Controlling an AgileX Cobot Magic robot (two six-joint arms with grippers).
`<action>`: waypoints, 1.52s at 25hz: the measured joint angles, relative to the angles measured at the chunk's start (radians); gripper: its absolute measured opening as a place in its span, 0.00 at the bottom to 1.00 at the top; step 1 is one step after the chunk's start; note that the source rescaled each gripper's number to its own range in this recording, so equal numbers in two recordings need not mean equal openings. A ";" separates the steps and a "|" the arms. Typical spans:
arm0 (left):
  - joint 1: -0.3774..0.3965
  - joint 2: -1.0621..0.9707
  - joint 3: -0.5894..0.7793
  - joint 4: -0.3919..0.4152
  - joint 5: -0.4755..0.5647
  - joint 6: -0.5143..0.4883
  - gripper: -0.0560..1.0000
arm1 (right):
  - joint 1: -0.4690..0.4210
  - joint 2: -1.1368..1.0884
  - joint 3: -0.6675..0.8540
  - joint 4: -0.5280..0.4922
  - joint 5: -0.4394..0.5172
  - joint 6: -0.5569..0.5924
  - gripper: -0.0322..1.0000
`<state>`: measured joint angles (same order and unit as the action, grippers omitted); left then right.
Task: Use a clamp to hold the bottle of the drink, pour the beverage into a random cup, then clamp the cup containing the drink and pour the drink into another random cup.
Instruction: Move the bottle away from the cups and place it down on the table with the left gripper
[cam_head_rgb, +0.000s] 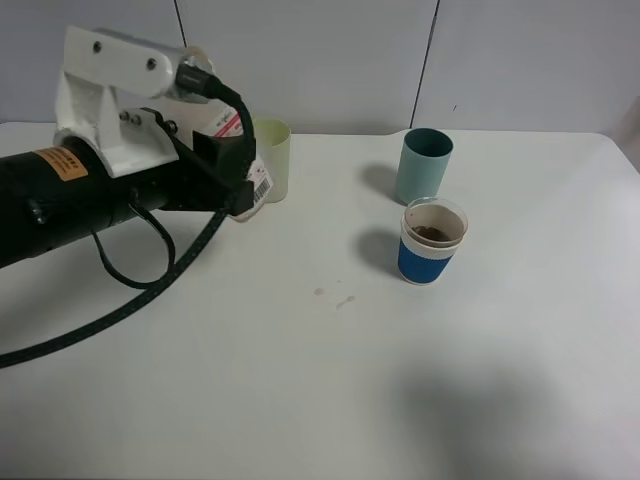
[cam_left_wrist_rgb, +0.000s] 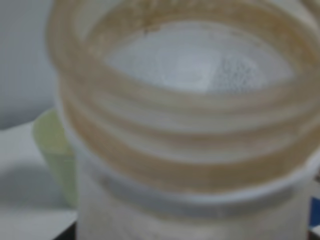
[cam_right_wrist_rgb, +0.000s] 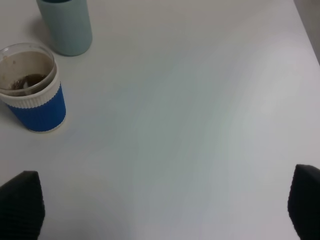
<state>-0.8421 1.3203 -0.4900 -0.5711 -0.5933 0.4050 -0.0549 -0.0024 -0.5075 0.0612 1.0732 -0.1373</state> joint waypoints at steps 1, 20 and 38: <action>0.049 0.000 0.015 0.097 0.014 -0.092 0.08 | 0.000 0.000 0.000 0.000 0.000 0.000 0.93; 0.440 0.121 0.061 0.807 0.166 -0.499 0.08 | 0.000 0.000 0.000 0.000 0.000 0.000 0.93; 0.441 0.415 0.060 0.831 -0.154 -0.496 0.08 | 0.000 0.000 0.000 0.000 0.000 0.000 0.93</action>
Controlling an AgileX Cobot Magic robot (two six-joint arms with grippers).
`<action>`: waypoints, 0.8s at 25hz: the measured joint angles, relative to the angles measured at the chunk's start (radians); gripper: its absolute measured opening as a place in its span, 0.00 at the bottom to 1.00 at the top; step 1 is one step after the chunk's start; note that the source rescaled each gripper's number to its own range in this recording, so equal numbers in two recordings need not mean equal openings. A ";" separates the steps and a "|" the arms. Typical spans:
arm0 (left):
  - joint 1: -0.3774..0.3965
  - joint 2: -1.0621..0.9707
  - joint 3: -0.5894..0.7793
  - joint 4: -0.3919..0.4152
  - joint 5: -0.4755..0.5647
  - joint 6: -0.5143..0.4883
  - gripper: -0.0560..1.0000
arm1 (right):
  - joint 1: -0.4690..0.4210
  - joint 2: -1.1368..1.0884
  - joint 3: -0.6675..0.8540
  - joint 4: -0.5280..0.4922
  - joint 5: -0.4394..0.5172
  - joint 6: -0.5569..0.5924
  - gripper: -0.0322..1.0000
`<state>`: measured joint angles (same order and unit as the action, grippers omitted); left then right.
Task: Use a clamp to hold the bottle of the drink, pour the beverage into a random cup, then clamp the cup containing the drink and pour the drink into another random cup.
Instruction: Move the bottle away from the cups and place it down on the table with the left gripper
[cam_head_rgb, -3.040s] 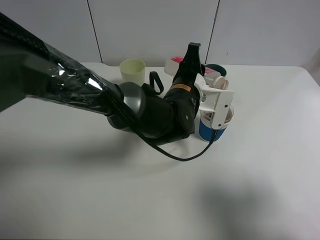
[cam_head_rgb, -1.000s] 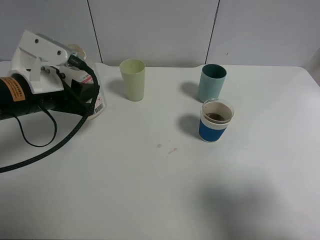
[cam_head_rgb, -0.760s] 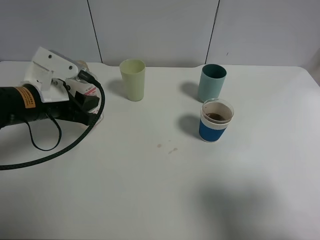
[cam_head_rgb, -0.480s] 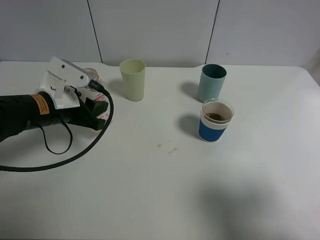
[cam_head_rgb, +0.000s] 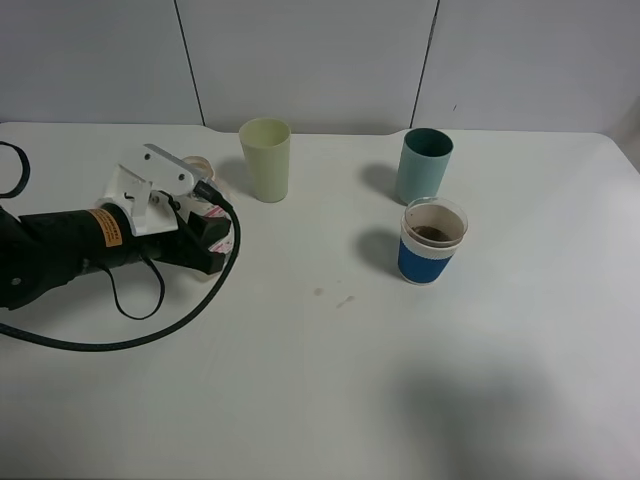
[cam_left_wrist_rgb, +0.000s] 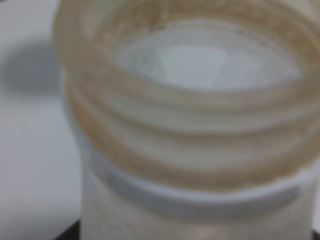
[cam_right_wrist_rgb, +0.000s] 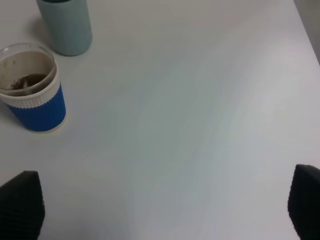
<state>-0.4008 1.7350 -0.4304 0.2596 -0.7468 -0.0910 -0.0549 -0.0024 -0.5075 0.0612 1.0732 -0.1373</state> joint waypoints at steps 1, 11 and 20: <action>0.000 0.010 0.000 0.000 -0.008 0.000 0.08 | 0.000 0.000 0.000 0.000 0.000 0.000 0.93; 0.000 0.087 0.001 0.002 -0.086 0.000 0.08 | 0.000 0.000 0.000 0.000 0.000 0.000 0.93; 0.000 0.090 0.001 0.004 -0.093 0.000 0.08 | 0.000 0.000 0.000 0.000 0.000 0.000 0.93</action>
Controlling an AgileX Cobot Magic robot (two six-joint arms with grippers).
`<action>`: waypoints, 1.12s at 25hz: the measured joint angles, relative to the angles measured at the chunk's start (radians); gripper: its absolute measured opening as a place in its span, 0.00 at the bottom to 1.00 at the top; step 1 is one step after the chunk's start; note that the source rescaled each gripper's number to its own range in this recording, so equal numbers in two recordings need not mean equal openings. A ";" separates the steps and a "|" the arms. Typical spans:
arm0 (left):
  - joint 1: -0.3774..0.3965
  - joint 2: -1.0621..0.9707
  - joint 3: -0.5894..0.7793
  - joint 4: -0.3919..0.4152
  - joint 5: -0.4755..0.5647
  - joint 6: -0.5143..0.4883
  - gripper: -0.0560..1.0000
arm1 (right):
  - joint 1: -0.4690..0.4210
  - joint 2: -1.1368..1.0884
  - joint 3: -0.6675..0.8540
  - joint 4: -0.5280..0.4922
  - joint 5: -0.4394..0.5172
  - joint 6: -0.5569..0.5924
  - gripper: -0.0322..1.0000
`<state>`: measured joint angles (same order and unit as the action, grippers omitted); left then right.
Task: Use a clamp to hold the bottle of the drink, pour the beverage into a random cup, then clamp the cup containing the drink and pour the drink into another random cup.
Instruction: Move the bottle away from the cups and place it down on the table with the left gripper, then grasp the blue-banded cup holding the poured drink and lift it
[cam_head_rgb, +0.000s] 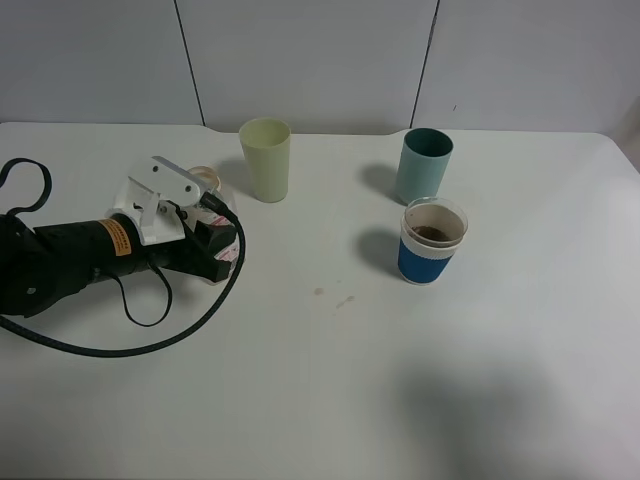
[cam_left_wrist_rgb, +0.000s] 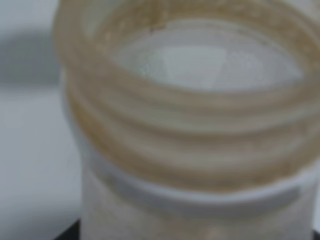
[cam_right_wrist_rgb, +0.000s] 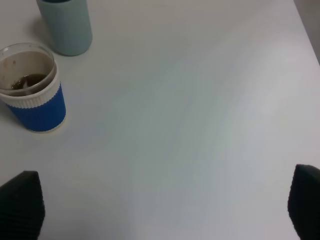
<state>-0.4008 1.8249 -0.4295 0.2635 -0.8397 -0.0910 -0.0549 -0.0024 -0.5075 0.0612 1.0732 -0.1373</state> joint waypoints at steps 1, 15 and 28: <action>0.000 0.000 0.000 0.000 0.000 0.000 0.08 | 0.000 0.000 0.000 0.000 0.000 0.000 0.93; 0.000 0.001 0.000 0.046 0.001 0.000 0.91 | 0.000 0.000 0.000 0.000 0.000 0.000 0.93; 0.000 -0.113 0.089 0.022 0.004 0.000 0.99 | 0.000 0.000 0.000 0.000 0.000 0.000 0.93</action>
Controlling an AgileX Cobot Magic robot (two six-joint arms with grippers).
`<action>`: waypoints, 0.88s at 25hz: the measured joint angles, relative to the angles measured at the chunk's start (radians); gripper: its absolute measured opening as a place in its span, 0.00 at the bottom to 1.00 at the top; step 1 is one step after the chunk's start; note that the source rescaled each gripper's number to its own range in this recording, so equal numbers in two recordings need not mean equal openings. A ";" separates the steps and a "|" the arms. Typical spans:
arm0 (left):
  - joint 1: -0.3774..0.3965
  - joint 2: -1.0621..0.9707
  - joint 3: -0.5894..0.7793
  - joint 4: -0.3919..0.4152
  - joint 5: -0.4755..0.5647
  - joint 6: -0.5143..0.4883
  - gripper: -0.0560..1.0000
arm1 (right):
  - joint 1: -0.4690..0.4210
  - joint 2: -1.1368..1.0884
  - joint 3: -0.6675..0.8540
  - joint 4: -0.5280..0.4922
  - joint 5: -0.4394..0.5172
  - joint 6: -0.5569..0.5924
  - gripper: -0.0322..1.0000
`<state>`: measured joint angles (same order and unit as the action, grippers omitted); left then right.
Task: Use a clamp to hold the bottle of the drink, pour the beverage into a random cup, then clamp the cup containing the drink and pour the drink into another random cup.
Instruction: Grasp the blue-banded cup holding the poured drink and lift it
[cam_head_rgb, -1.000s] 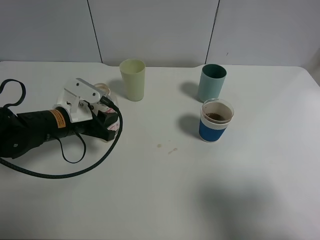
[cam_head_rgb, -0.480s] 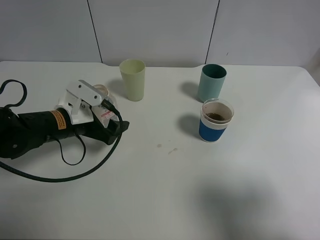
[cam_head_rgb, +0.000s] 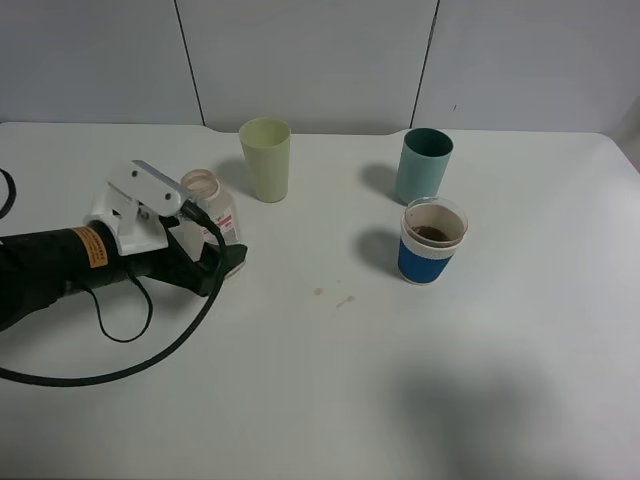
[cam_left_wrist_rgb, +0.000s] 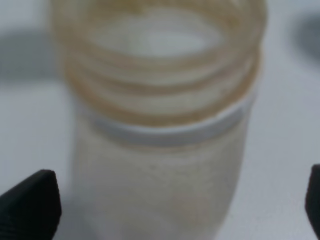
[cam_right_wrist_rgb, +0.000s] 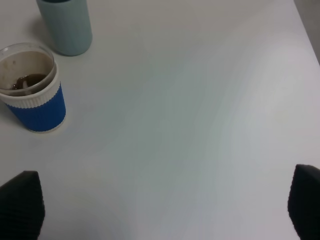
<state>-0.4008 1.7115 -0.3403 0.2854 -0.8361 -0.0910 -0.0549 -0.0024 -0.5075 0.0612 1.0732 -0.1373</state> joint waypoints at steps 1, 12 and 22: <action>0.000 -0.034 0.016 -0.011 0.008 0.000 0.99 | 0.000 0.000 0.000 0.000 0.000 0.000 0.93; 0.000 -0.412 0.085 -0.194 0.308 0.018 0.99 | 0.000 0.000 0.000 0.000 0.000 0.000 0.93; 0.000 -0.860 -0.070 -0.280 0.898 0.207 1.00 | 0.000 0.000 0.000 0.000 0.000 0.000 0.93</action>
<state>-0.4008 0.8511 -0.4100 0.0054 0.0615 0.1159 -0.0549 -0.0024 -0.5075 0.0612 1.0732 -0.1373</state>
